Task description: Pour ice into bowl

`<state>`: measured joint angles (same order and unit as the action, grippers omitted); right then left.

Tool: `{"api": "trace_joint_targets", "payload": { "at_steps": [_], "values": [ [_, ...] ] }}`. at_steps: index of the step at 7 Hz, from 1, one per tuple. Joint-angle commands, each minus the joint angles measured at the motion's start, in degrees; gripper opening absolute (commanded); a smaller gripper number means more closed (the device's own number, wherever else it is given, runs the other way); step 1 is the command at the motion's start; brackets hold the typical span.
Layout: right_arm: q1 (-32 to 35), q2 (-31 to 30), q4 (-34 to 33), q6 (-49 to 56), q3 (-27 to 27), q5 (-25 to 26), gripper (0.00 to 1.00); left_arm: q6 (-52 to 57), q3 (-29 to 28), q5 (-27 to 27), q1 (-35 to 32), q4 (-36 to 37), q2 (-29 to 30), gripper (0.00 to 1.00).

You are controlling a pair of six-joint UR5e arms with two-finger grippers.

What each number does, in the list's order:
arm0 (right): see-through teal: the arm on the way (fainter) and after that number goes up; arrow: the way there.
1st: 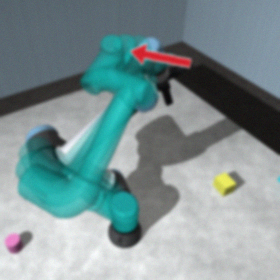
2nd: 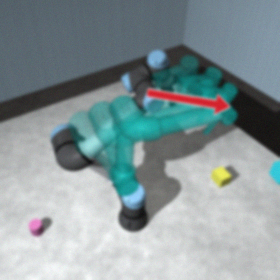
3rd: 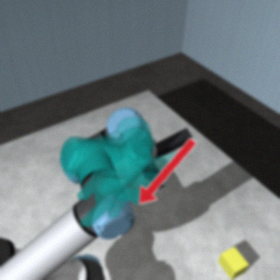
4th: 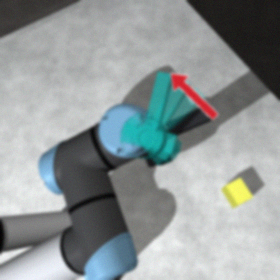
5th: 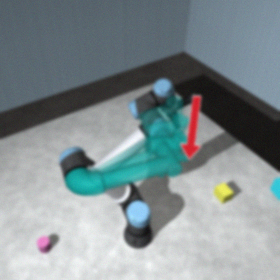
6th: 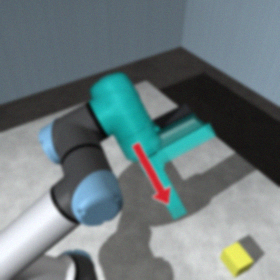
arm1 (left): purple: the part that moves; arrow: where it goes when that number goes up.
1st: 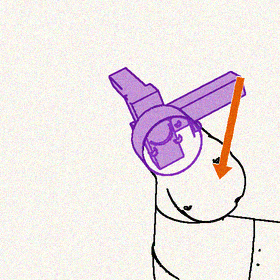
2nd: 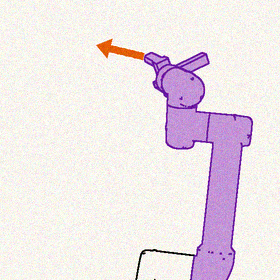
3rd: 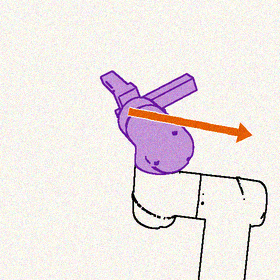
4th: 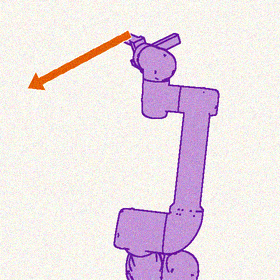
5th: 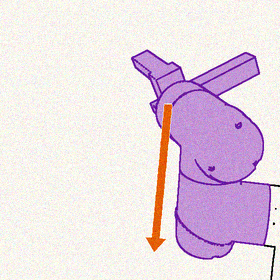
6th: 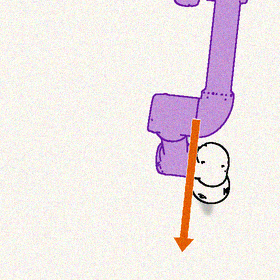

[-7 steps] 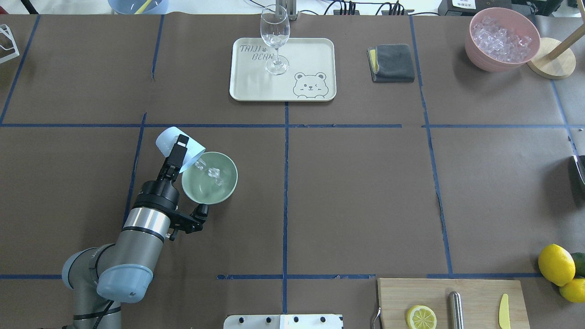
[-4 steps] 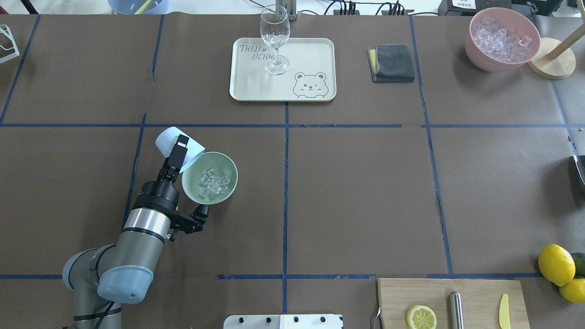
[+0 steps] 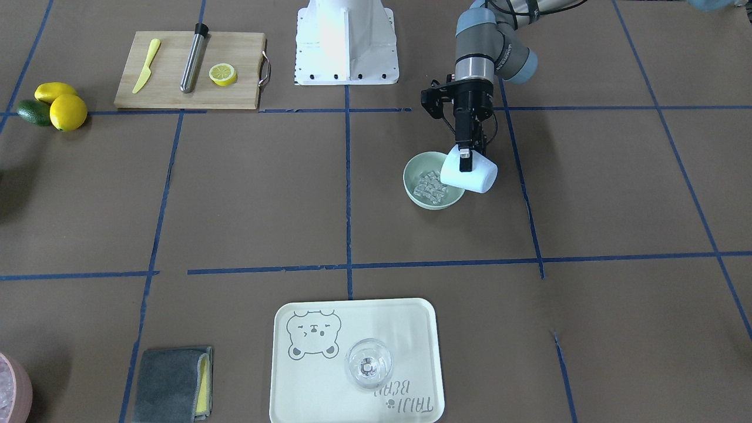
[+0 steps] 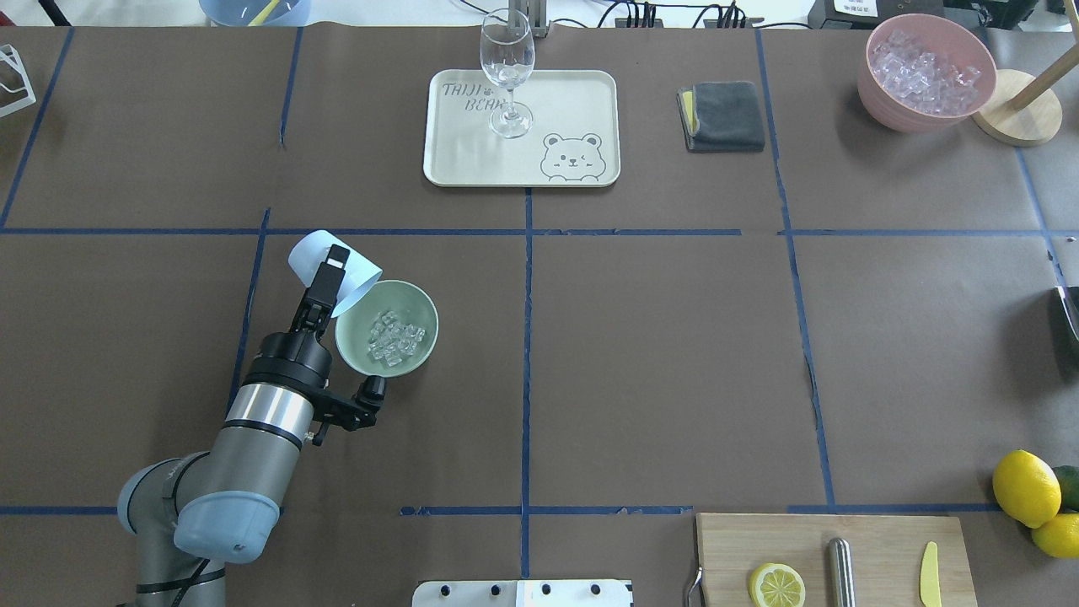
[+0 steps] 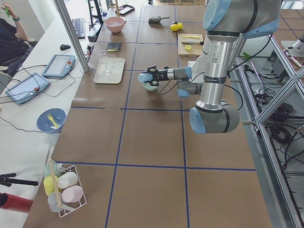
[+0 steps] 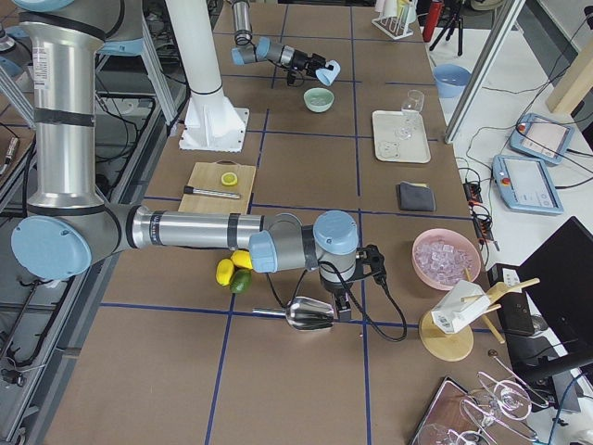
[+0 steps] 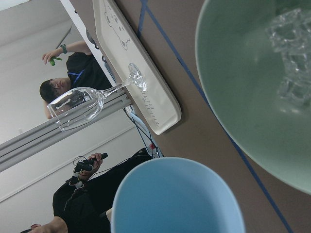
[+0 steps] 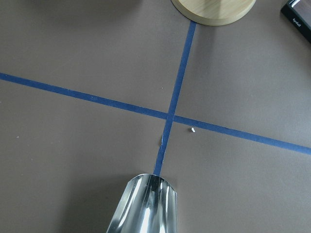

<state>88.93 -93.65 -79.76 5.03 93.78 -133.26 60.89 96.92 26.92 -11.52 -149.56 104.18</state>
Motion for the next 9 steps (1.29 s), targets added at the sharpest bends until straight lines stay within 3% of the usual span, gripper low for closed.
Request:
{"api": "trace_joint_targets", "payload": {
  "at_steps": [1,4,9],
  "values": [
    [0.0,0.0,0.0,0.0,0.1,-0.1,1.0,-1.9,0.0,1.4,-0.1,-12.4,0.1,0.0],
    [0.0,-0.1,0.0,0.0,0.1,-0.1,1.0,-32.2,0.1,6.2,0.0,-19.6,0.1,0.0],
    [0.2,0.0,0.0,0.0,0.3,-0.2,1.0,-94.2,0.6,5.0,4.7,-22.0,0.2,0.0]
  ]
}}
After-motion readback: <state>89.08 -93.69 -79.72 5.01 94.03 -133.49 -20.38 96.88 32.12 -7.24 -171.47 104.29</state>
